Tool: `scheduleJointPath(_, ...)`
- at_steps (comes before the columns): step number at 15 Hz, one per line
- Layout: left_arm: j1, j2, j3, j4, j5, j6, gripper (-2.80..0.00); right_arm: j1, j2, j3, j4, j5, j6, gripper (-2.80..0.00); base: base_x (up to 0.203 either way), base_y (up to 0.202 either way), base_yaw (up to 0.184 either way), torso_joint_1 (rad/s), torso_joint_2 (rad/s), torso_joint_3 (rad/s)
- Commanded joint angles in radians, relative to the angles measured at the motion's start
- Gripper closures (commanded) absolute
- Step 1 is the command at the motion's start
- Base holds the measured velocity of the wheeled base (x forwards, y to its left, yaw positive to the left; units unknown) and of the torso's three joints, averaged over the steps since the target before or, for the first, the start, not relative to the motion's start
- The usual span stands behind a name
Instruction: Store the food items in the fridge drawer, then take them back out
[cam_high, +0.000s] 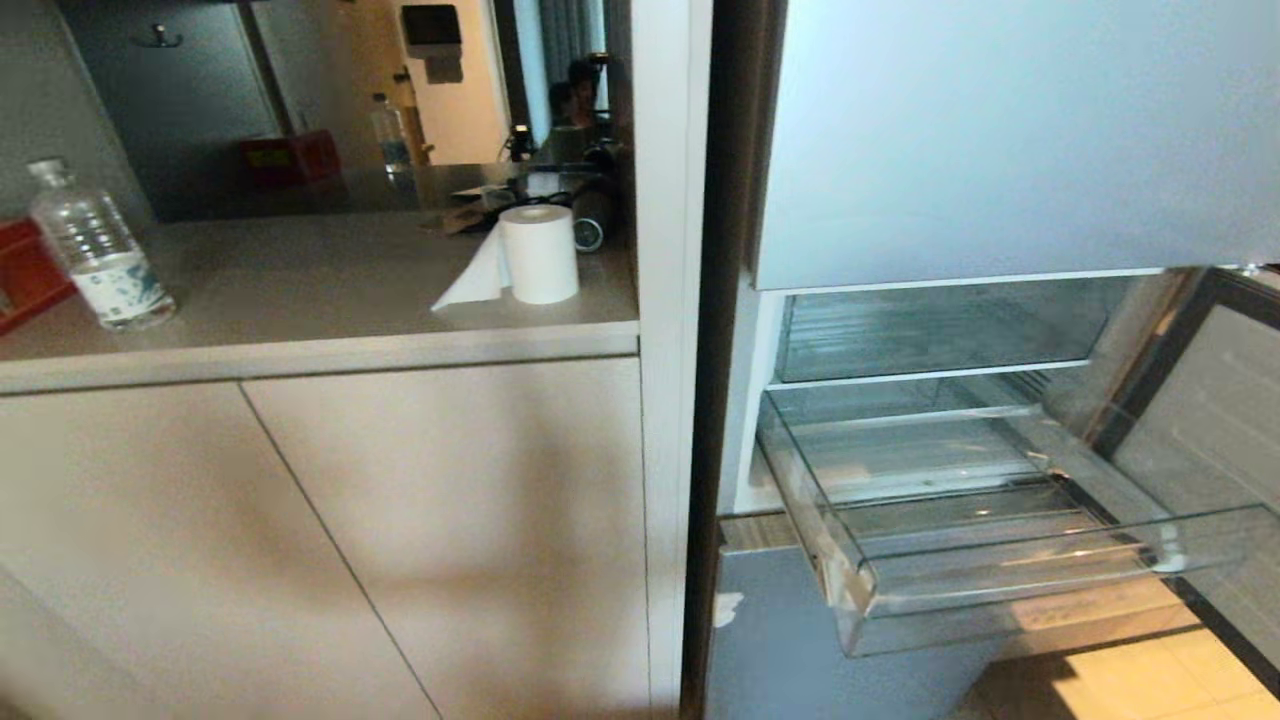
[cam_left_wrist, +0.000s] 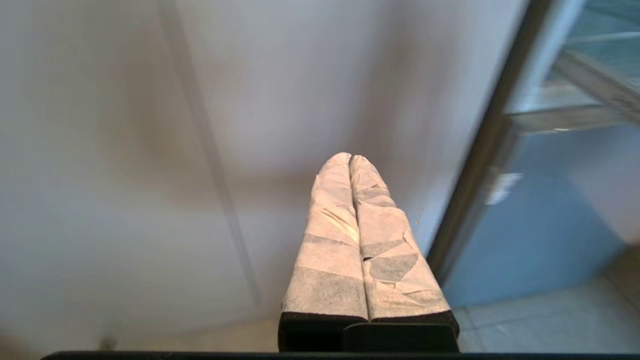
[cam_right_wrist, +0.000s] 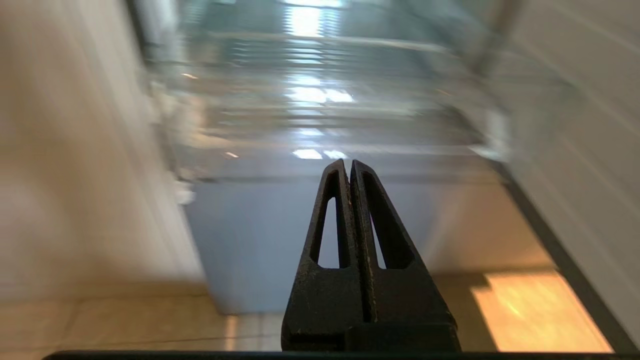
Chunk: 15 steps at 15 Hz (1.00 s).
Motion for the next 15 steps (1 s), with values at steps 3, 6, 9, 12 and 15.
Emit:
scheduleJointPath(3,0.0,0.0,0.002,0.0,0.0,0.0,0.0,0.0,0.0,0.002,0.0,0.01,-0.008,0.0,0.002,-0.005,0.077,0.002,0.0,-0.002)
scheduleJointPath(6,0.0,0.0,0.002,0.0,0.0,0.0,0.0,0.0,0.0,0.002,0.003,0.019,-0.019,0.0,0.0,0.0,0.0,0.0,0.0,0.0)
scheduleJointPath(9,0.0,0.0,0.002,0.0,0.0,0.0,0.0,0.0,0.0,0.0,0.003,0.027,-0.025,0.0,0.0,0.0,0.0,0.0,0.0,0.0)
scheduleJointPath(12,0.0,0.0,0.002,0.0,0.0,0.0,0.0,0.0,0.006,-0.018,0.009,0.025,-0.025,0.0,0.0,0.0,0.0,0.0,0.0,0.0)
scheduleJointPath(15,0.0,0.0,0.002,0.0,0.0,0.0,0.0,0.0,0.149,-0.186,0.112,0.03,0.002,0.0,0.0,0.0,0.0,0.0,0.0,0.0)
